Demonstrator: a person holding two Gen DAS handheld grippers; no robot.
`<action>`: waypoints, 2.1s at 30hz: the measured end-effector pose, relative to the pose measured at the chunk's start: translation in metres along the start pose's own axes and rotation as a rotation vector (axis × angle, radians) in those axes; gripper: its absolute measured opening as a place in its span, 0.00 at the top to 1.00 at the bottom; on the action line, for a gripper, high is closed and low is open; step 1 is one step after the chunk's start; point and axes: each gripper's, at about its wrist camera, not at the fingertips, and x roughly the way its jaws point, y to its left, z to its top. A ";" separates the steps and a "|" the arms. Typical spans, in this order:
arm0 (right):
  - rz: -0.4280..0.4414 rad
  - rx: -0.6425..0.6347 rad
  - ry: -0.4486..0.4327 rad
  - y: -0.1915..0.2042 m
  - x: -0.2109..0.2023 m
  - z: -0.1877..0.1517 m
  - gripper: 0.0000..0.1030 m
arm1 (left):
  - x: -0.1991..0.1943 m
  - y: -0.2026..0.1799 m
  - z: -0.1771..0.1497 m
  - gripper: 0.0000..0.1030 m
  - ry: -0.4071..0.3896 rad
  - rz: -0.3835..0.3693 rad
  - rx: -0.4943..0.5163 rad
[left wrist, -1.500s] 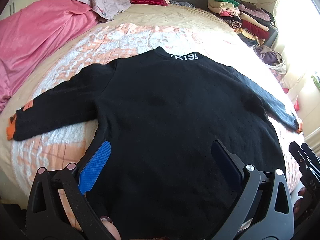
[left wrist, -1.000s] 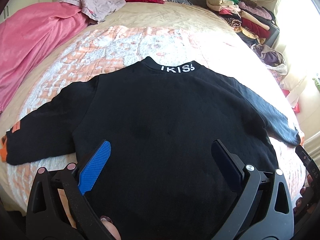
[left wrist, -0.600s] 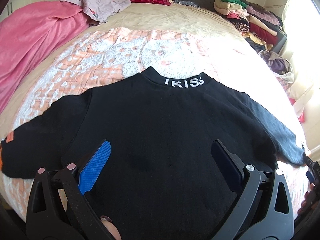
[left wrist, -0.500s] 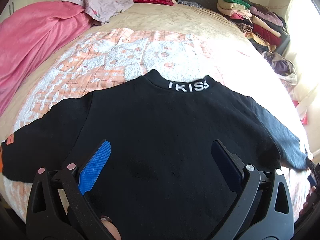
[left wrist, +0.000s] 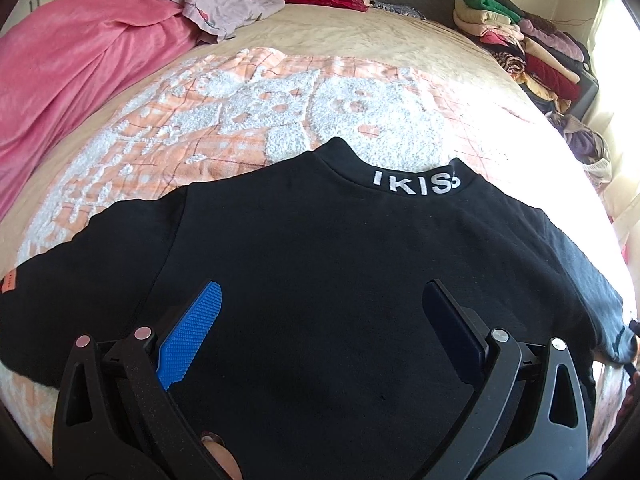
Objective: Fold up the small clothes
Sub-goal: 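Grasp the orange-trimmed sleeve cuff of the black sweatshirt with the right tool, then lift the sleeve and fold it across the sweatshirt body, then open the right tool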
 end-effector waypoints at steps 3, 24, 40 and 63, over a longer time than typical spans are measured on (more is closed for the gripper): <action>0.003 0.002 -0.021 0.003 0.002 0.006 0.22 | 0.001 0.003 0.000 0.08 0.000 0.002 -0.001; 0.275 -0.292 -0.179 0.116 -0.085 -0.013 0.81 | -0.005 0.038 0.002 0.08 -0.029 0.026 -0.018; 0.514 -0.565 -0.149 0.247 -0.127 -0.095 0.81 | -0.021 0.084 0.005 0.08 -0.071 -0.097 -0.170; 0.665 -0.758 0.010 0.338 -0.109 -0.204 0.55 | -0.002 0.128 -0.004 0.08 0.015 -0.526 -0.430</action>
